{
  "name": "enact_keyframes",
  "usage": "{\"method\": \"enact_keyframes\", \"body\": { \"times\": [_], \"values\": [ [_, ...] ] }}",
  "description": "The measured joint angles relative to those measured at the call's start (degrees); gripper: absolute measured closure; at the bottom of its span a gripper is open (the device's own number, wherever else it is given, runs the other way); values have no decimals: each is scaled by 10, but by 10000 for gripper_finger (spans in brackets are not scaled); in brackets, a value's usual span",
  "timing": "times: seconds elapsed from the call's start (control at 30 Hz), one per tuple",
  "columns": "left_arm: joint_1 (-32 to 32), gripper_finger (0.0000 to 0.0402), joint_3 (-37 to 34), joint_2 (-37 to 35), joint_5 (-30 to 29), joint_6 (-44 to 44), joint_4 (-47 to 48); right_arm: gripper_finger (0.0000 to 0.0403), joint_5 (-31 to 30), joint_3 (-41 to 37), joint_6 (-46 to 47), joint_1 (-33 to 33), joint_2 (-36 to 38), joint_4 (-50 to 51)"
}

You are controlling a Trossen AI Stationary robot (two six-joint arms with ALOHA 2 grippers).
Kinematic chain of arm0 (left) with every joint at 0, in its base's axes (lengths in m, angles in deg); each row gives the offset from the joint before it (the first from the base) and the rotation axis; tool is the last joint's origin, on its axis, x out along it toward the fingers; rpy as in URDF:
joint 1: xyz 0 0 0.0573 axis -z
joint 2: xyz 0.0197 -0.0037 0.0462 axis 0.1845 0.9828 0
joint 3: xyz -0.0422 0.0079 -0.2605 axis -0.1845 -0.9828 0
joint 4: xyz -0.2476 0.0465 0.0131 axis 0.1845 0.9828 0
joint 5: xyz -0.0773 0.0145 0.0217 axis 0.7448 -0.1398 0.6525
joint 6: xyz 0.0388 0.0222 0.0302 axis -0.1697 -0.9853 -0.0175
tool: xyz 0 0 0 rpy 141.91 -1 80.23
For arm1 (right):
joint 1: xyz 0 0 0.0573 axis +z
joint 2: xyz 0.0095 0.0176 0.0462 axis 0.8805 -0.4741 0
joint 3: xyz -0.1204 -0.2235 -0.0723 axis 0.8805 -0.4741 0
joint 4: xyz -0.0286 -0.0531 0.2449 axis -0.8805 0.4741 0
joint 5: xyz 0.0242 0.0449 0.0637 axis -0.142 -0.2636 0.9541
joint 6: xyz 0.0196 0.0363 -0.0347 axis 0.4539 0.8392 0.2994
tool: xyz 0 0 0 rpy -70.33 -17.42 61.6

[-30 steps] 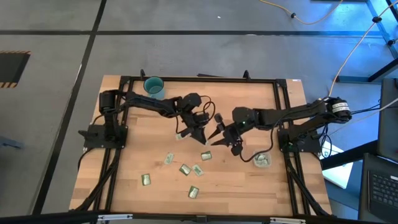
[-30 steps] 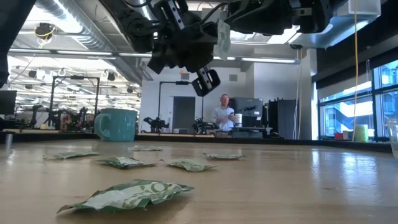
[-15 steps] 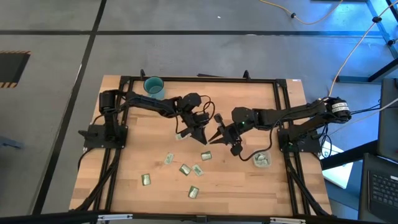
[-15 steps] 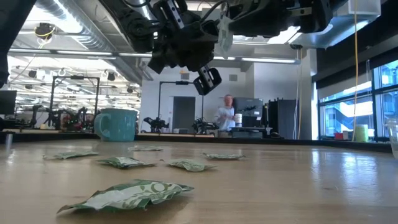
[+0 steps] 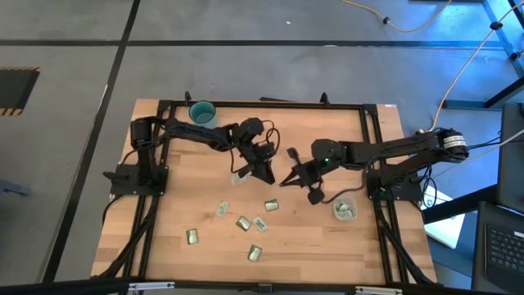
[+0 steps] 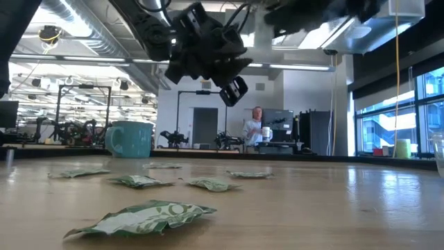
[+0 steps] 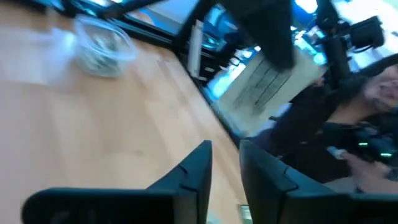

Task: Pick and place items into bin
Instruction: Put the white stevia packet into the transparent bin

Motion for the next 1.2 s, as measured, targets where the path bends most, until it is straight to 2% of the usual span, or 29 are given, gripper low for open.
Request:
{"method": "enact_keyframes", "body": {
  "times": [0.13, 0.3, 0.43, 0.53, 0.77, 1.2],
  "values": [
    [-20, 316, 0, 0, -30, -74, 8, 401, 1, 0, 142, 1, 56, 120],
    [-35, 316, 0, 0, -123, -173, 26, 401, 1, 0, 325, 14, 121, 323],
    [-37, 316, 0, 0, -198, -213, 31, 401, 1, 0, 460, 45, 160, 450],
    [-35, 316, 0, 0, -225, -231, 30, 401, 1, -1, 547, 73, 182, 523],
    [-30, 316, 0, 0, -227, -232, 35, 401, 1, -66, 659, 114, 206, 523],
    [-31, 316, 0, 0, -227, -232, 47, 401, 0, -200, 673, 121, 206, 455]
  ]
}}
